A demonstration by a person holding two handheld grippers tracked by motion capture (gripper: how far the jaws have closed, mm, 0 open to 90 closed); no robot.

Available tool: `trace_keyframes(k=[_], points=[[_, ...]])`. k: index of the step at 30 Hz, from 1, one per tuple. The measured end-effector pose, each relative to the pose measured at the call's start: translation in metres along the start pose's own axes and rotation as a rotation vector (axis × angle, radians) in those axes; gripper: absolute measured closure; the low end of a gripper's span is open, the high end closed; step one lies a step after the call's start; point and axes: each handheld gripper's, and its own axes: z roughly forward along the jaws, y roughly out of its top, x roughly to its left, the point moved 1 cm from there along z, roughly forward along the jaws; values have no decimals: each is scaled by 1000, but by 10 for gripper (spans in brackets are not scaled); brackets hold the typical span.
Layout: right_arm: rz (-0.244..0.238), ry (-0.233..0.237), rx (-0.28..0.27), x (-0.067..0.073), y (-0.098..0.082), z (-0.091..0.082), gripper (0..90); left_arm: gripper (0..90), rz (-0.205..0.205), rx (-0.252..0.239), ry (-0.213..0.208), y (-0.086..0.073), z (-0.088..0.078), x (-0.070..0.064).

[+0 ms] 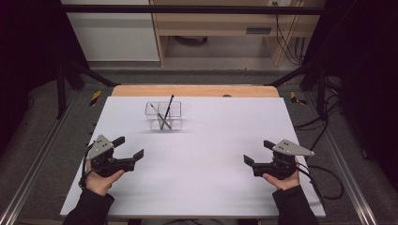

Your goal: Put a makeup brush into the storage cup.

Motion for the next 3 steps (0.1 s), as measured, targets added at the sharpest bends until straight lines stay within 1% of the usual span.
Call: trace_keyframes(k=[3], points=[[-6, 1, 1, -1, -1, -1, 50, 88, -1, 7, 0, -2, 1, 0]])
